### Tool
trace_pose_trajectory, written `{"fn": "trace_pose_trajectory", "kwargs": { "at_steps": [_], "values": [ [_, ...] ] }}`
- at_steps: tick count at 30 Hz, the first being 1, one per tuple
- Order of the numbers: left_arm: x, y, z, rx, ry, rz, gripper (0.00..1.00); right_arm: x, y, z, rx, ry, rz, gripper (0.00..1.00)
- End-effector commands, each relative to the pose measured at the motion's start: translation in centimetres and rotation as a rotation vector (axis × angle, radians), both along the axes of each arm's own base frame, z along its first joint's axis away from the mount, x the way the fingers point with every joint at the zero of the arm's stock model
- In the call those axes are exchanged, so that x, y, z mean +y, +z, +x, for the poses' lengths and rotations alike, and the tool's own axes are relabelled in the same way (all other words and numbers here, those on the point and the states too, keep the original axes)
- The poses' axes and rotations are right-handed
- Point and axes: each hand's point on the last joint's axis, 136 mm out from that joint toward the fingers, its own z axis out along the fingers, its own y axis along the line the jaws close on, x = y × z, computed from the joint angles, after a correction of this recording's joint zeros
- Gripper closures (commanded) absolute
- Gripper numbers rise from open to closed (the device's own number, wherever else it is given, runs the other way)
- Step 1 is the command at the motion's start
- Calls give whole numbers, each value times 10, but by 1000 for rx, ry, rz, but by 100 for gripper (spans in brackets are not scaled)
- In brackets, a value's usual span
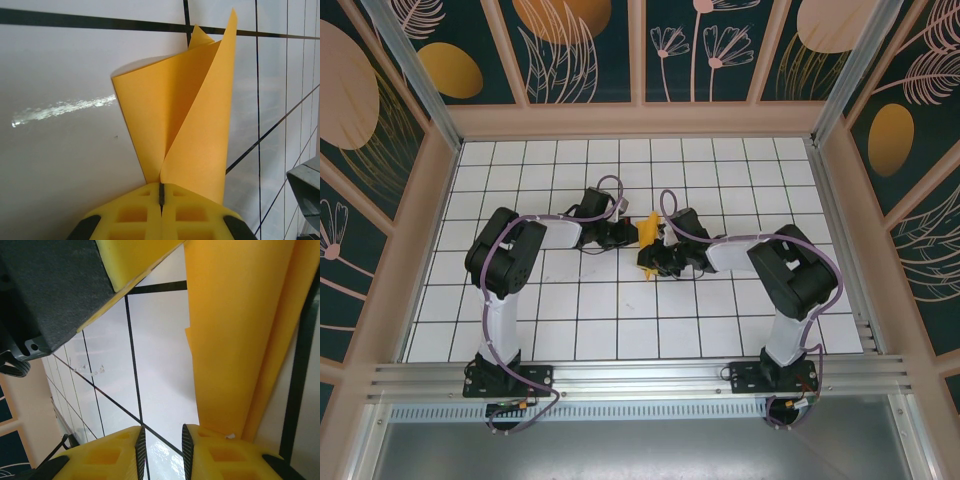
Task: Fold a paper plane with a square sheet of paper (fold left side to right side)
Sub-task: Fold the wing for the fifth time at the center of the table.
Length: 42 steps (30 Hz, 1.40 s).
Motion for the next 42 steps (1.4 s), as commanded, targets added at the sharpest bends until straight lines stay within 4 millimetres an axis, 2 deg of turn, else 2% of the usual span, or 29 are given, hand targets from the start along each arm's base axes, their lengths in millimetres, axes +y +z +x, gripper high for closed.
{"fn": "trace_pose_trajectory", "kwargs": {
  "at_steps": [1, 20, 29, 31, 37, 40, 42],
  "values": [
    [11, -31, 3, 12, 23, 79, 95, 0, -5, 1, -2, 7, -37, 70],
    [16, -41, 10, 10, 55, 123, 99, 0, -17, 1, 18, 1, -62, 70],
    [18, -48, 10, 20, 63, 141, 100, -10, -32, -4, 48, 7, -154, 70],
    [19, -48, 9, 21, 62, 141, 100, -8, -25, -2, 22, 6, -137, 70],
    [20, -49, 7, 22, 62, 144, 100, 6, 30, 11, -98, 12, -7, 69],
    [20, -48, 7, 20, 61, 141, 100, 6, 39, 9, -104, 14, 9, 68],
    [20, -49, 6, 23, 61, 141, 100, 5, 37, 3, -84, 17, 13, 69]
  ]
}}
